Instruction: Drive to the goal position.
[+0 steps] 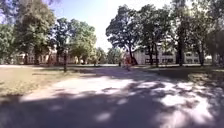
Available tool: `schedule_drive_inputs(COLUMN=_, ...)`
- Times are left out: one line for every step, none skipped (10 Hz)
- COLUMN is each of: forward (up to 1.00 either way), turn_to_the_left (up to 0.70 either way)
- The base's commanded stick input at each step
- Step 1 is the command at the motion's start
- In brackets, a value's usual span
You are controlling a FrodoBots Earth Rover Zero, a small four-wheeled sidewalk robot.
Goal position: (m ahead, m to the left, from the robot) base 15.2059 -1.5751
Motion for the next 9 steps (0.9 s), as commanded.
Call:
schedule_drive_inputs(forward=0.45, turn_to_the_left=0.0)
schedule_drive_inputs(forward=0.45, turn_to_the_left=0.0)
schedule_drive_inputs(forward=0.45, turn_to_the_left=0.0)
schedule_drive_inputs(forward=0.45, turn_to_the_left=0.0)
schedule_drive_inputs(forward=0.45, turn_to_the_left=0.0)
schedule_drive_inputs(forward=0.45, turn_to_the_left=0.0)
schedule_drive_inputs(forward=0.45, turn_to_the_left=0.0)
schedule_drive_inputs(forward=0.45, turn_to_the_left=0.0)
schedule_drive_inputs(forward=0.45, turn_to_the_left=0.0)
